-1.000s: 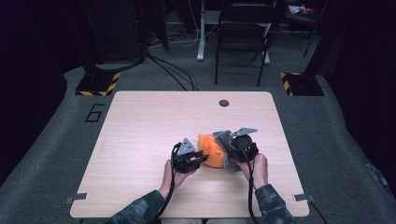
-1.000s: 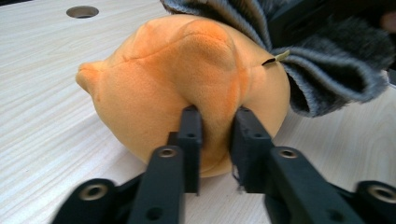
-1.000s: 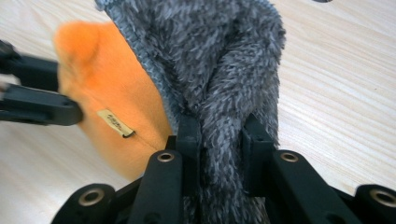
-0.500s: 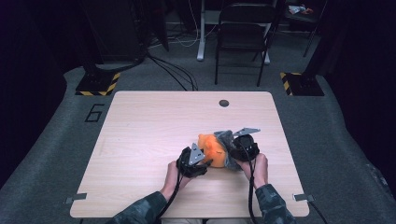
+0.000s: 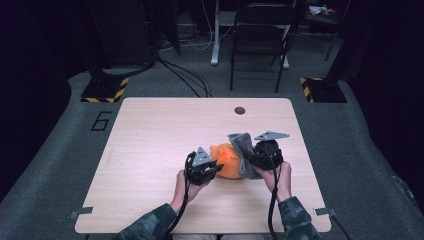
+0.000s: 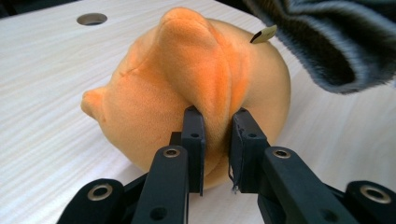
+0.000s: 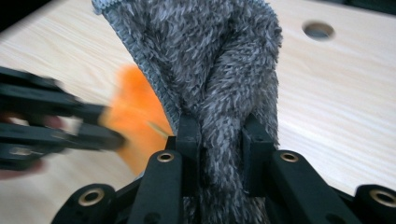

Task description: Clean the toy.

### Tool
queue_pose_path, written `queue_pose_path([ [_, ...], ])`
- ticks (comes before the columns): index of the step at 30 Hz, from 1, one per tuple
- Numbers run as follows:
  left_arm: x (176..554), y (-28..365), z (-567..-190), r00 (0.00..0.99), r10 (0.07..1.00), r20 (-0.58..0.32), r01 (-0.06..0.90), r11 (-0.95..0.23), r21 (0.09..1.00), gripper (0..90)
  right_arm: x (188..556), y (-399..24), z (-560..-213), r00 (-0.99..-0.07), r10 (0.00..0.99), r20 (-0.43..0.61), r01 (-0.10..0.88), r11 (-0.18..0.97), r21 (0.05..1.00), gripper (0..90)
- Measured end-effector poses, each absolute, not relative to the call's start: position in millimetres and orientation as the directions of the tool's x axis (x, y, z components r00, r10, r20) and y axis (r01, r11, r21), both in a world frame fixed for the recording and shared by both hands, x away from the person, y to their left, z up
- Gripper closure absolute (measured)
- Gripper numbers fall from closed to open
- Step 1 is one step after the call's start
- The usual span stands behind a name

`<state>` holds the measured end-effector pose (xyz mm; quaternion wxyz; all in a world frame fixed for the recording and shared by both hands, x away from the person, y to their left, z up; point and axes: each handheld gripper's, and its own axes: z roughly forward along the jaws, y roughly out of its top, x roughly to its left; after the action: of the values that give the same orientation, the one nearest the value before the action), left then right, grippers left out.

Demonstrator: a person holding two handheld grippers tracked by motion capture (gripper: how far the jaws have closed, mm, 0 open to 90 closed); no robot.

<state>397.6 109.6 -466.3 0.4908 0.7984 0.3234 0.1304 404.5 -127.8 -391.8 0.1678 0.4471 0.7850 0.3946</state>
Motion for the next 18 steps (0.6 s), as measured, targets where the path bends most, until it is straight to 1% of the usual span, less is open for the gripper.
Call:
queue_pose_path([
  [4, 394, 107, -465, 0.762, 0.635, -0.128, 0.4, -0.306, 0.864, 77.6, 398, -115, -387, -0.578, 0.812, 0.085, 0.551, 0.311, 0.774, 73.1],
  [6, 393, 104, -466, 0.769, 0.629, -0.113, 0.389, -0.322, 0.863, 77.2, 398, -99, -397, -0.605, 0.796, 0.032, 0.545, 0.385, 0.745, 72.8],
  [7, 393, 103, -468, 0.778, 0.624, -0.076, 0.371, -0.357, 0.857, 76.8, 398, -95, -402, -0.603, 0.798, 0.02, 0.548, 0.395, 0.737, 72.7],
  [8, 393, 103, -468, 0.778, 0.624, -0.076, 0.371, -0.357, 0.857, 76.5, 398, -92, -406, -0.588, 0.808, 0.021, 0.557, 0.387, 0.735, 72.7],
  [10, 395, 105, -471, 0.782, 0.618, -0.086, 0.377, -0.358, 0.854, 76.3, 399, -92, -408, -0.59, 0.808, 0.003, 0.554, 0.402, 0.729, 72.6],
  [12, 396, 105, -472, 0.783, 0.617, -0.081, 0.372, -0.359, 0.856, 75.9, 401, -94, -411, -0.584, 0.812, 0.018, 0.564, 0.389, 0.729, 72.6],
  [13, 396, 104, -472, 0.784, 0.617, -0.071, 0.364, -0.364, 0.858, 75.7, 402, -96, -412, -0.585, 0.811, 0.002, 0.555, 0.399, 0.73, 72.6],
  [16, 397, 105, -474, 0.784, 0.615, -0.088, 0.377, -0.358, 0.854, 75.3, 403, -98, -415, -0.578, 0.816, 0.008, 0.567, 0.395, 0.723, 72.6],
  [18, 398, 106, -474, 0.784, 0.616, -0.085, 0.374, -0.359, 0.855, 75.2, 405, -100, -417, -0.578, 0.816, -0.004, 0.56, 0.4, 0.726, 72.5],
])
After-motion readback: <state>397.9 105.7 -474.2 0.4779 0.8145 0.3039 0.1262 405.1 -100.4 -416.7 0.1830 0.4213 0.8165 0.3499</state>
